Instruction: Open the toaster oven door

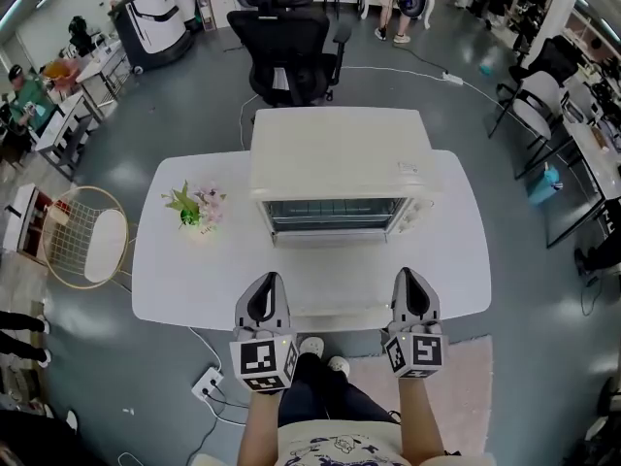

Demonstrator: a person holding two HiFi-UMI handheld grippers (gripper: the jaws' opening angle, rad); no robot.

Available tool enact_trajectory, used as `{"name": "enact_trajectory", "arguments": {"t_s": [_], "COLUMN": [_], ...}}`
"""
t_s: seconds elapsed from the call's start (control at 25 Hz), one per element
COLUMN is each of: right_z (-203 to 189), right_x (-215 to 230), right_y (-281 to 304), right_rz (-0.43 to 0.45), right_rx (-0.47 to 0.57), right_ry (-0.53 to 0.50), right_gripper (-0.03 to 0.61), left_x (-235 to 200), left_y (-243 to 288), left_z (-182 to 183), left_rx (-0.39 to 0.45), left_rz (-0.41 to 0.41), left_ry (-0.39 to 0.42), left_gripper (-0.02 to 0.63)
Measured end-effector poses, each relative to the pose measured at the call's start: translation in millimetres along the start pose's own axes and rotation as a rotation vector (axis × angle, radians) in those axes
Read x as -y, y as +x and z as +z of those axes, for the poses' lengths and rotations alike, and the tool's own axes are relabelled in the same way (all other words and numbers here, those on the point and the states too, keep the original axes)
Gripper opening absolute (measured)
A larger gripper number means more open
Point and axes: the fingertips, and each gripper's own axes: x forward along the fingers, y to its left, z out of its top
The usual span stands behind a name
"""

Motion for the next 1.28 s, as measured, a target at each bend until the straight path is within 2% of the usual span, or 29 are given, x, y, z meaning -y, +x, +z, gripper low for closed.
{"name": "enact_trajectory", "arguments": {"t_s": [0.32,0.64,0.88,1.28], "right_z": [57.5,94.2,115.7,128.8], "right_x": [-9.0,-11.6,-15.8,-28.6], "right_y": [14.6,22.3,25.4,33.1], "right_rz": [0.021,0.013,0.006,0.010], "right_rx": [0.086,0.125,0.158,0.177], "right_ry": [-0.029,-0.029,-0.048,-0.060], "right_gripper": [-0.003,-0.003,-0.003,-0.003], "left_x": [-10.7,-9.0,-8.7,-13.6], "left_y": [-2.2,-0.7,0.9,5.6], "left_z": [55.2,94.9,116.0,129.9], "left_rx": [0.095,0.166,0.205,0.227], "left_rz": [0.032,0.014,-0.003,-0.012], "left_ry": [0.025,0.048,0.061,0.080], "left_gripper": [0.006,0.006,0.006,0.006]}}
